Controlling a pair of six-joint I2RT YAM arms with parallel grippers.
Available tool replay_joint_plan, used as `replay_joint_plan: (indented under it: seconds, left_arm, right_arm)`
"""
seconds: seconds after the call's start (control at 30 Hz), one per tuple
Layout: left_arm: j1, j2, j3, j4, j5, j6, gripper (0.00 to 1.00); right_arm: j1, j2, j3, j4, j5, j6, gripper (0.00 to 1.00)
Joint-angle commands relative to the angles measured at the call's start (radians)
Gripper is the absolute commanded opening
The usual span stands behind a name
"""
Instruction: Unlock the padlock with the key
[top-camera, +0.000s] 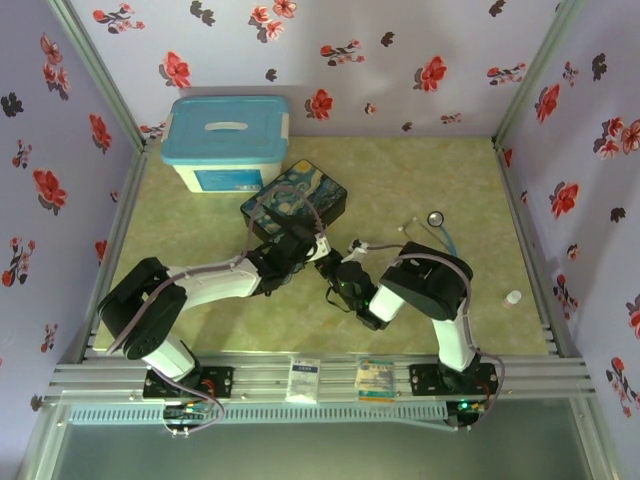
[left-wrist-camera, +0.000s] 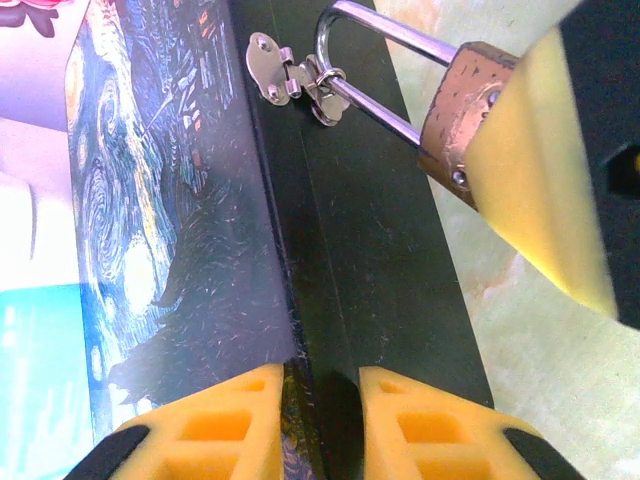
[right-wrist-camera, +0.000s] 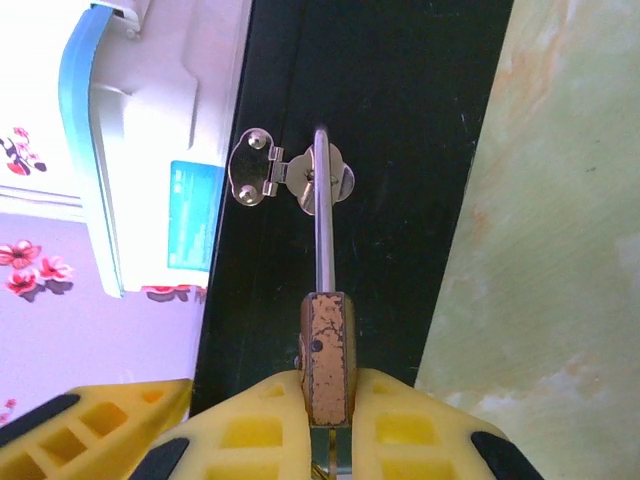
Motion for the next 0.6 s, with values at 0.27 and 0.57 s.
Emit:
replay_joint_plan:
  seconds: [0.27,0.57]
  left_arm:
    - [0.006,0.04,-0.105,-0.202,0.095,0.018,0.19]
    - [-0.002,0.028,-0.125,-0.194,0.092,0.017,0.19]
  right_arm:
    - [-0.02,0.153,0.193,0.04,0.159,0.364,0.0]
    - [-0.081,0.104,0.17,0.04,0.186,0.286,0.0]
